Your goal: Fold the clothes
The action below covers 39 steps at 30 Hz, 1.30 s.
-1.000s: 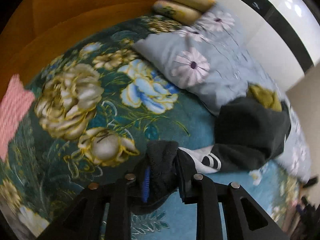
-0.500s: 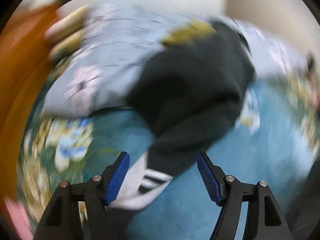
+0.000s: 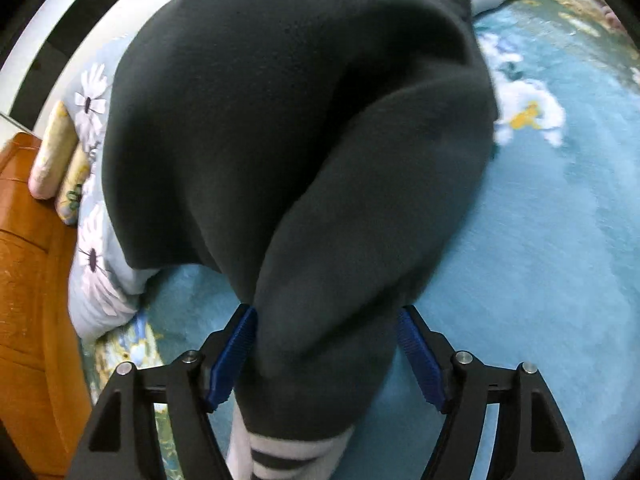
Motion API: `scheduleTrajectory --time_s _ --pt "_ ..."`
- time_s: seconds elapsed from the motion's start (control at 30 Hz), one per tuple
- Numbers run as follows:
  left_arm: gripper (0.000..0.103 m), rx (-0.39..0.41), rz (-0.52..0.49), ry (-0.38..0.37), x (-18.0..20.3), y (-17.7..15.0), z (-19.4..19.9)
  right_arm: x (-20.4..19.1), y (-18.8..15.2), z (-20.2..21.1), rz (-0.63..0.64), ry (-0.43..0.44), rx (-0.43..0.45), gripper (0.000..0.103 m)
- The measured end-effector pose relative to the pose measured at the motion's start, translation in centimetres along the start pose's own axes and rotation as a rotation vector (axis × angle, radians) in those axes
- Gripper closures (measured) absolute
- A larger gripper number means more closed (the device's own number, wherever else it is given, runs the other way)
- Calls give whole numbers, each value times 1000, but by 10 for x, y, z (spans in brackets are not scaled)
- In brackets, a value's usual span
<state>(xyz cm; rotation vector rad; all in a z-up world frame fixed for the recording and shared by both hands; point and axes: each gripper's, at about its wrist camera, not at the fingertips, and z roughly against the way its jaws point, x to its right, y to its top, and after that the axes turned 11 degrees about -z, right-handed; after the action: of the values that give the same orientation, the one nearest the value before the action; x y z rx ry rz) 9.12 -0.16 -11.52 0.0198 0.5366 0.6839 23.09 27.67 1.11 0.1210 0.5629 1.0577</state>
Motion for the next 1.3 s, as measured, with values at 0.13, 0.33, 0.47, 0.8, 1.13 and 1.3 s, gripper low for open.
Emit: scheduleTrajectory --time_s 0.13,0.33,0.47,0.8,1.13,1.3 --pt "42 -20 10 26 0 15 -2 -1 -2 6 4 3 17 0" --pt "82 52 107 45 -16 29 30 4 -3 18 -15 16 45 0" --pt "84 210 289 53 -54 22 99 9 -1 27 -30 28 72 0" --pt "85 724 408 214 -144 22 315 18 5 56 -52 93 160 0" --pt "85 1039 328 209 -141 22 466 -2 -2 99 82 151 282 0" --pt "85 1113 325 194 -149 1 516 -21 -8 120 150 238 323 1"
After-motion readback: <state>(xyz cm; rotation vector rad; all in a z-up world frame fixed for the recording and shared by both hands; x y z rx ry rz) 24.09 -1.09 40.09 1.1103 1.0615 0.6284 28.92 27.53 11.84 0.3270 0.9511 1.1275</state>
